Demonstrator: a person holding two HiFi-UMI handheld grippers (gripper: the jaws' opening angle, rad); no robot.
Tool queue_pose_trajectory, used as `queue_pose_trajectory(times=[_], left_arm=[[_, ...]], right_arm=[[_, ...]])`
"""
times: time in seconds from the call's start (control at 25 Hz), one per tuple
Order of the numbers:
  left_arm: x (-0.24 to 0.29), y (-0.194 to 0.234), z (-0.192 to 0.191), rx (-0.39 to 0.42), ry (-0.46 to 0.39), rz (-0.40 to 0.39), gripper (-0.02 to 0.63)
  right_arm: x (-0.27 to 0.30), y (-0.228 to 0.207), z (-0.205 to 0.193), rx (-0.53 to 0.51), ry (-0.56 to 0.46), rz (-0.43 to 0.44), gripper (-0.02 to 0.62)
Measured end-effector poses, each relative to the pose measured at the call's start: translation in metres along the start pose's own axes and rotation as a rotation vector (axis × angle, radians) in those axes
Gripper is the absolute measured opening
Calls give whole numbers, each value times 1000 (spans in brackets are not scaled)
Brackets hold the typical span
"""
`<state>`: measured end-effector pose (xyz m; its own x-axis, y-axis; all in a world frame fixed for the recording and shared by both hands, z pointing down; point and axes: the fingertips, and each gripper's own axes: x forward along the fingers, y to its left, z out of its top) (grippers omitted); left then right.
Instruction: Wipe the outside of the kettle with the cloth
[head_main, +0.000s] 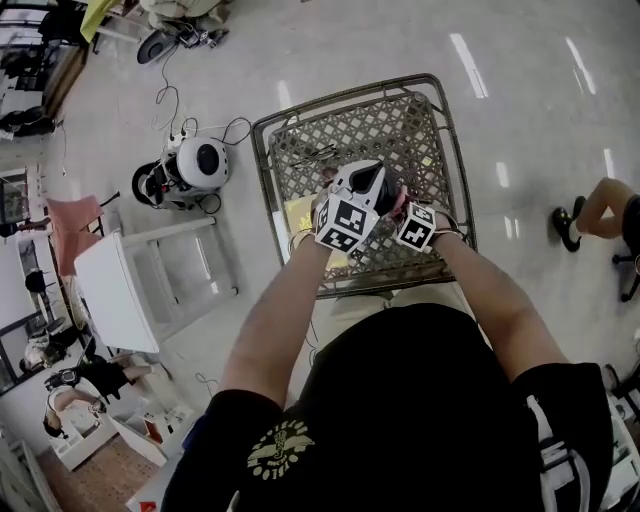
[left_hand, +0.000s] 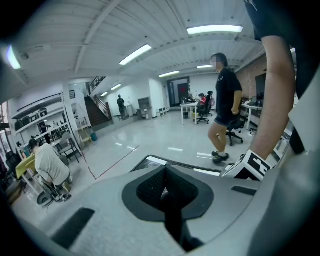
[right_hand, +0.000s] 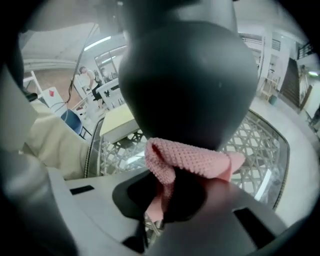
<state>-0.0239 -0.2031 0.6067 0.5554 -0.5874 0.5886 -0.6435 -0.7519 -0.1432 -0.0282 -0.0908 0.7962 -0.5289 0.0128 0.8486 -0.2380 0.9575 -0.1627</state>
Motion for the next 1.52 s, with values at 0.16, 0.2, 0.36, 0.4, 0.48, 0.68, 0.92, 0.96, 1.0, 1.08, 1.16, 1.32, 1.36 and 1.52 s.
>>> queue_pose_trajectory(times=[0.16,0.2,0.36,0.4,0.48,0.68,0.92,0.96,1.0,1.08,1.16,1.32,1.36,1.52], left_arm=[[-3,-2,3,-3,-4,-19,5],[-3,-3,3,-8,-4,-21,5],[-1,-2,5,-29,3,-22,5],[-1,-2,7,-24,7,-23,5],[-1,-5,8,-8,15,-27,5],[-3,-9,9,2,24,-50,5],[-14,4,21,-112,-26,-42,5],[-21,11,28,-170,-47,-26,5],[-28,19,34,-217,-66,1,5],[-48,32,41,-274,-100,62,5],[-70,34,35,-336,-124,107,5],[-119,25,5,-476,-172,202,5],[-129,21,-3,-505,-173,227,5],[-150,-1,-40,-595,-116,295,5]], right_arm=[[-24,9,6,121,-82,-23,20],[-31,7,5,142,-94,-37,20],[-61,-1,-3,202,-119,-100,20],[-69,-3,-5,224,-127,-117,20],[-85,-8,-9,283,-145,-151,20],[-119,-17,-20,388,-182,-229,20],[-147,-20,-33,432,-181,-290,20],[-154,-21,-36,439,-177,-302,20],[-160,-23,-38,449,-176,-315,20],[-173,-28,-42,466,-179,-338,21],[-180,-30,-47,474,-181,-357,20],[-179,-27,-62,465,-164,-366,20],[-178,-27,-66,462,-154,-362,20],[-176,-32,-90,462,-110,-340,20]])
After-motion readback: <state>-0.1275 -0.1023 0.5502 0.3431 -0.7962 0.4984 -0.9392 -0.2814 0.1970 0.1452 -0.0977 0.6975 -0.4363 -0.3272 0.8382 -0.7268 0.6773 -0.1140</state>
